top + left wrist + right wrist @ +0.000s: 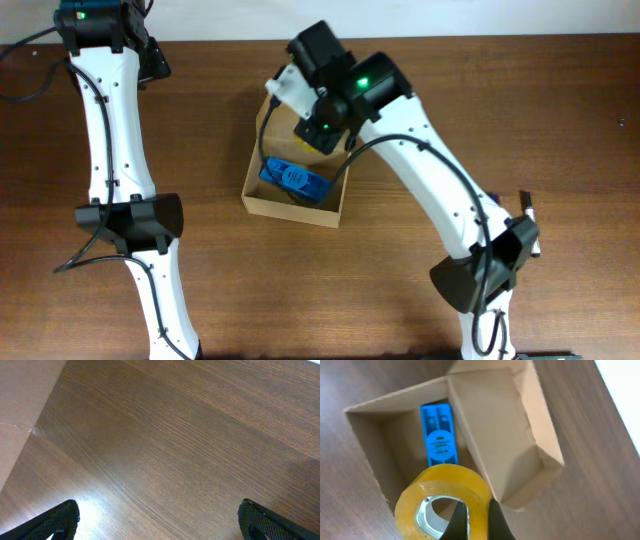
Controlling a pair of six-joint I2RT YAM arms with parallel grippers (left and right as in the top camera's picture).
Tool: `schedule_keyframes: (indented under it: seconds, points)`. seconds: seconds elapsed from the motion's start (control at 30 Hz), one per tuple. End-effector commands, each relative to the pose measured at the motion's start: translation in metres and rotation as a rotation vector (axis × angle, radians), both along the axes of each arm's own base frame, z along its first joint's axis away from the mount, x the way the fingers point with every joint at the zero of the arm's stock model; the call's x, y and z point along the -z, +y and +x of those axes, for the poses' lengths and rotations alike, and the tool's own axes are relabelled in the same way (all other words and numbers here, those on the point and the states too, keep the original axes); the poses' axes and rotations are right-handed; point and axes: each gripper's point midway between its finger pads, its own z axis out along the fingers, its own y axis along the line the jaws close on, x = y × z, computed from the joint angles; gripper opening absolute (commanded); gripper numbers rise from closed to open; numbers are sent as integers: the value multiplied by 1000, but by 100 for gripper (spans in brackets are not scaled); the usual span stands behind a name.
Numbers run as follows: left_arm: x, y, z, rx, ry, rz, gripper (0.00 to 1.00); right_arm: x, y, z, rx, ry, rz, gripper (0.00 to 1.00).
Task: Pack container
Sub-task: 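Carry the tape roll into the box and release it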
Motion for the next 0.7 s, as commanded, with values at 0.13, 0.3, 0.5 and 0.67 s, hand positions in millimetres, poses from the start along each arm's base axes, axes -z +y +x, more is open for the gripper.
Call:
schedule_keyframes:
  seconds: [0.13,0.3,0.5,0.67]
  points:
    - [-21,1,-6,10,-43,5,100,60,16,-11,-101,160,-52,4]
    - [-21,1,-6,10,-43,5,100,94,22,-19,-107,247,-90,4]
    - [-21,1,-6,10,-43,5,100,122,32,-31,-108,320,-116,3]
    - [-21,1,-6,10,-43,5,100,138,34,-38,-116,362,-138,4]
